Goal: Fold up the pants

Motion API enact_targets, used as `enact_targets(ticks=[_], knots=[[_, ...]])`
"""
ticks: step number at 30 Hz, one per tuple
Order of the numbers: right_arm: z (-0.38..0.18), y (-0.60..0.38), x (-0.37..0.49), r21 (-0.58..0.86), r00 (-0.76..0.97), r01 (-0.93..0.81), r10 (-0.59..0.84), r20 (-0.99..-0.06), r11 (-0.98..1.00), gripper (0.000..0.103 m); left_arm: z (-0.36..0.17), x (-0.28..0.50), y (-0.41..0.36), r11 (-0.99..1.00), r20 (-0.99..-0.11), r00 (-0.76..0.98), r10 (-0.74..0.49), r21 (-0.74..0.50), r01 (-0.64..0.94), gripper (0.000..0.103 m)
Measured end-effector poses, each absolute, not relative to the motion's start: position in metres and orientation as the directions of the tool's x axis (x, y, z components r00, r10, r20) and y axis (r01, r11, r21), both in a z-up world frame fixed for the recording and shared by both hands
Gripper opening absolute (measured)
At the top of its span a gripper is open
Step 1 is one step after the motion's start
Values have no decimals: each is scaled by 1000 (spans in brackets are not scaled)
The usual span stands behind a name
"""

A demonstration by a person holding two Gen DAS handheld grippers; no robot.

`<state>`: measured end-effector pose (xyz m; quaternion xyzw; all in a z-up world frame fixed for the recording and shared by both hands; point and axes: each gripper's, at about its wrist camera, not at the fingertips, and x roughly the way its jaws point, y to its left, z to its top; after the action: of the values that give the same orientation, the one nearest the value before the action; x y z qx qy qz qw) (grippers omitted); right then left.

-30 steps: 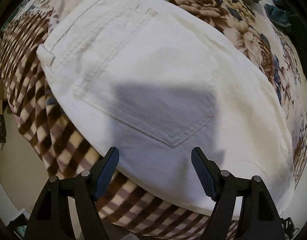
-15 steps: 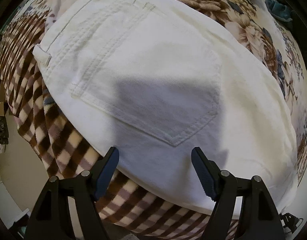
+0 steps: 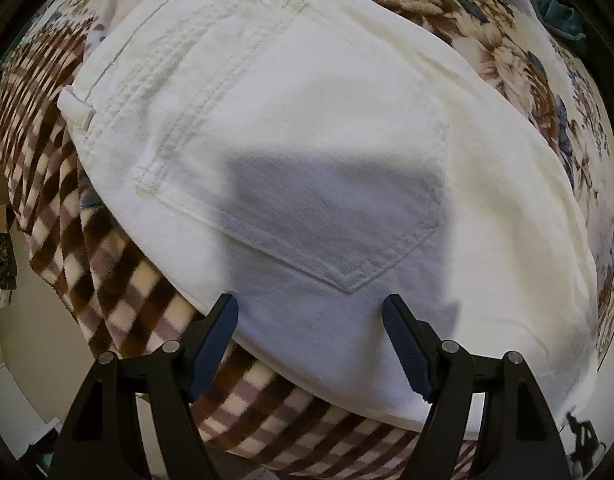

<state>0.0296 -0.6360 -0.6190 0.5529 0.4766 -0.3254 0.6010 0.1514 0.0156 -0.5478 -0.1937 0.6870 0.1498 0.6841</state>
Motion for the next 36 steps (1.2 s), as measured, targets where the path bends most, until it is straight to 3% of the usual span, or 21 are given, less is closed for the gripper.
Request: enact_targets(ticks=[1,3,13,18,22,24,26,31,33,34,35,36], knots=[[-627,-634,31,344,324,925,142,-936,161,37,-548,151,16,880,-998,13,-65,-63,-471,73],[-626,-631,32,351,341,925,93,-936,145,4,-547,149,18,882,-997,14,-70,-68,-467,73],[-579,-633,5,300,301,930,25,-953,211,4,-530,145,26,903,-997,1,-76,-69,-424,73],[-605,-641,-4,204,205,963,14,-979,178,4,-532,136,39,885,-996,-19,-82,-64,-461,73],[-616,-643,8,180,169,945,63,-984,272,4,-531,126,49,878,-996,-19,-82,-63,-474,73],[-607,-641,7,158,136,938,92,-986,309,20,-532,120,51,873,-996,-23,-84,-63,-484,73],[-595,-629,5,167,138,930,111,-984,328,27,-532,112,57,865,-997,-15,-78,-60,-498,73],[-575,-535,26,280,163,835,272,-948,475,28,-524,98,80,843,-994,62,-90,-110,-526,73],[-585,-481,39,362,161,793,406,-900,489,27,-526,95,91,812,-988,90,-124,-154,-563,57],[-589,-464,44,385,156,783,446,-881,488,27,-531,92,104,798,-984,108,-140,-177,-576,36],[-596,-443,48,408,145,772,491,-859,487,27,-534,90,111,790,-985,111,-134,-174,-587,26],[-605,-421,52,422,129,764,525,-841,488,27,-536,89,116,781,-983,115,-139,-181,-598,23]])
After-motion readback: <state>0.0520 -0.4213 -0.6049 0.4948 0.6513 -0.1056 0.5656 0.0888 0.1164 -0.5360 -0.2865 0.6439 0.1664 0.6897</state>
